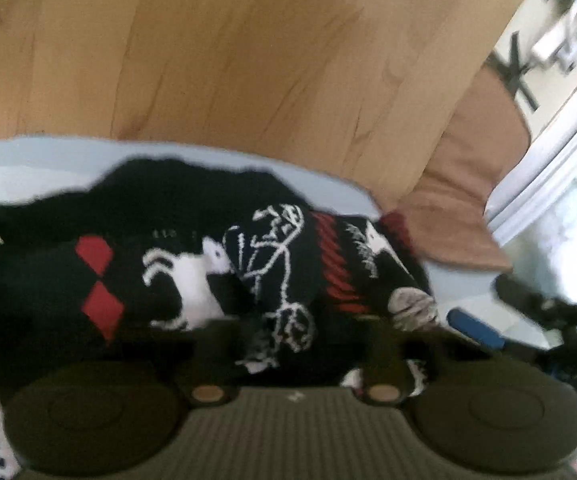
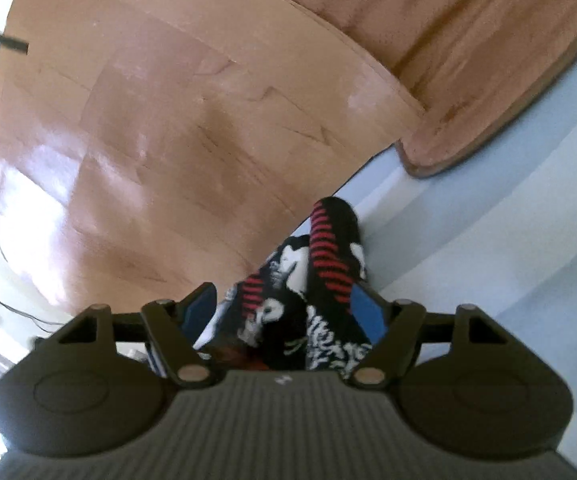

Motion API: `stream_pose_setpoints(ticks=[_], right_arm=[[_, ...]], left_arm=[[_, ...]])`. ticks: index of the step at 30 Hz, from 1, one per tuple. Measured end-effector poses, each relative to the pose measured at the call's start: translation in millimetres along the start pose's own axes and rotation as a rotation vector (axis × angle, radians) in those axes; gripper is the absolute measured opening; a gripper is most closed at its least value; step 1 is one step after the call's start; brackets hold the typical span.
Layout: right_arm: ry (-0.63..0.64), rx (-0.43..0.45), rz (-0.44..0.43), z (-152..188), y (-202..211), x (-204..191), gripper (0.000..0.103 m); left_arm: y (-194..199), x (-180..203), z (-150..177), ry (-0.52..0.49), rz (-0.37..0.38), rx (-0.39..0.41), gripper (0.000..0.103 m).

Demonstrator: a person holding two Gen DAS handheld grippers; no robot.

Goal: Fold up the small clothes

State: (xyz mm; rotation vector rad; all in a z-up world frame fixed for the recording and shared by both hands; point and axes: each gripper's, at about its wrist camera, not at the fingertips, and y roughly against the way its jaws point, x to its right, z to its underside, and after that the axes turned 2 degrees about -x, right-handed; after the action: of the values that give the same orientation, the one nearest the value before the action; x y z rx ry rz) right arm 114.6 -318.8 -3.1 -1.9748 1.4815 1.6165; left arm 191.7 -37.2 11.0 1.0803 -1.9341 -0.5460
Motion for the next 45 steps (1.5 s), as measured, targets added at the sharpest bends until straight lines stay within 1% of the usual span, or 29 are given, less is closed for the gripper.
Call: stream_pose_setpoints(ticks=[1,2,5,7,9,12,15,16,17,18,19,20,21,23,24,25,27,28,30,31,33,35,37,39,40,42,43,44,45], right_arm=[[-0.021,-0.012,-0.031,-1.8,0.0,3.7,0.076],[-0.040,-0.024,-0.061,-1.0,1.0,4.4,0.076],[-0.064,-0.088,-0.123,7.6,-1.7,-3.2,0.076],[-0.047,-0.130,-0.123,12.1,-12.2,-12.4,0.076],[-0.008,-0.145,-0.106,15.3,-23.0,-24.5,0.076],[0.055,-0.132,-0.056,14.3,-37.4,-42.2,0.076],[0.151,-0.096,0.062,8.5,-57.2,-56.5,0.075],[0.160,-0.107,0.089,6.7,-67.5,-55.7,0.069],[0.150,-0.140,0.103,5.5,-78.4,-52.1,0.036],[0.127,-0.175,0.129,5.7,-87.7,-47.4,0.016],[0.120,-0.178,0.143,5.3,-90.3,-45.3,0.016],[0.128,-0.145,0.135,5.4,-84.3,-45.7,0.016],[0.163,-0.089,0.147,5.8,-74.2,-50.4,0.016],[0.250,0.016,0.181,10.3,-54.9,-58.7,0.016],[0.290,0.048,0.226,14.0,-49.8,-60.4,0.016],[0.312,0.045,0.269,18.3,-52.0,-58.0,0.016],[0.340,-0.001,0.334,25.5,-62.3,-53.4,0.024],[0.347,-0.008,0.339,25.7,-63.9,-55.3,0.025],[0.353,0.038,0.305,20.0,-53.8,-65.1,0.047],[0.356,0.087,0.280,18.0,-40.9,-67.0,0.049],[0.410,0.165,0.240,14.8,-27.0,-80.3,0.050],[0.471,0.151,0.208,10.1,-25.3,-91.1,0.049],[0.485,0.093,0.175,5.3,-39.7,-97.4,0.049],[0.478,-0.013,0.147,0.6,-58.1,-94.9,0.048],[0.473,-0.061,0.155,-0.9,-69.7,-89.5,0.048],[0.467,-0.119,0.228,-2.2,-88.2,-73.6,0.043],[0.460,-0.129,0.269,-2.7,-95.8,-60.1,0.024],[0.463,-0.084,0.262,-2.3,-94.0,-49.2,0.009],[0.376,-0.076,0.241,-9.7,-90.0,-38.7,0.003]], left_arm=[[4.6,-3.7,2.0,0.015,0.015,0.014,0.012],[11.6,-8.2,3.7,0.028,0.031,0.029,0.011],[34.6,-31.2,11.2,0.112,0.072,0.104,0.010],[35.8,-45.7,17.4,0.151,0.102,0.098,0.011],[31.2,-50.1,22.3,0.161,0.107,0.094,0.012],[25.7,-48.5,24.2,0.138,0.110,0.098,0.012],[22.8,-44.9,22.3,0.108,0.106,0.100,0.013],[23.5,-43.8,23.1,0.094,0.103,0.101,0.013],[24.2,-40.9,22.6,0.077,0.100,0.102,0.013],[24.5,-38.6,23.8,0.064,0.095,0.108,0.015],[26.0,-37.1,24.6,0.050,0.096,0.112,0.016],[27.5,-35.8,25.6,0.034,0.099,0.113,0.019],[26.1,-30.6,25.1,0.014,0.102,0.115,0.026],[22.9,-20.9,25.9,-0.037,0.070,0.121,0.028],[18.4,-16.9,26.1,-0.058,0.046,0.114,0.032],[13.7,-13.3,27.1,-0.072,0.020,0.113,0.032],[14.1,-5.3,28.9,-0.117,-0.018,0.123,0.032],[15.8,-4.3,30.8,-0.134,-0.028,0.127,0.032],[23.2,-3.7,31.6,-0.133,-0.046,0.139,0.035],[32.4,-4.3,31.0,-0.114,-0.058,0.172,0.035],[52.5,-5.9,26.8,-0.086,-0.033,0.262,0.034],[62.5,-5.9,17.8,-0.050,0.020,0.288,0.032],[55.8,1.1,9.3,-0.063,0.058,0.255,0.025],[35.0,11.2,5.2,-0.113,0.031,0.201,0.022],[22.3,12.3,5.3,-0.126,0.013,0.167,0.019],[-4.3,8.9,8.6,-0.133,-0.025,0.113,0.018],[-6.8,7.3,12.9,-0.163,-0.029,0.152,0.018],[-7.9,8.5,16.1,-0.207,-0.038,0.167,0.018],[-8.5,9.5,17.7,-0.225,-0.045,0.172,0.018]])
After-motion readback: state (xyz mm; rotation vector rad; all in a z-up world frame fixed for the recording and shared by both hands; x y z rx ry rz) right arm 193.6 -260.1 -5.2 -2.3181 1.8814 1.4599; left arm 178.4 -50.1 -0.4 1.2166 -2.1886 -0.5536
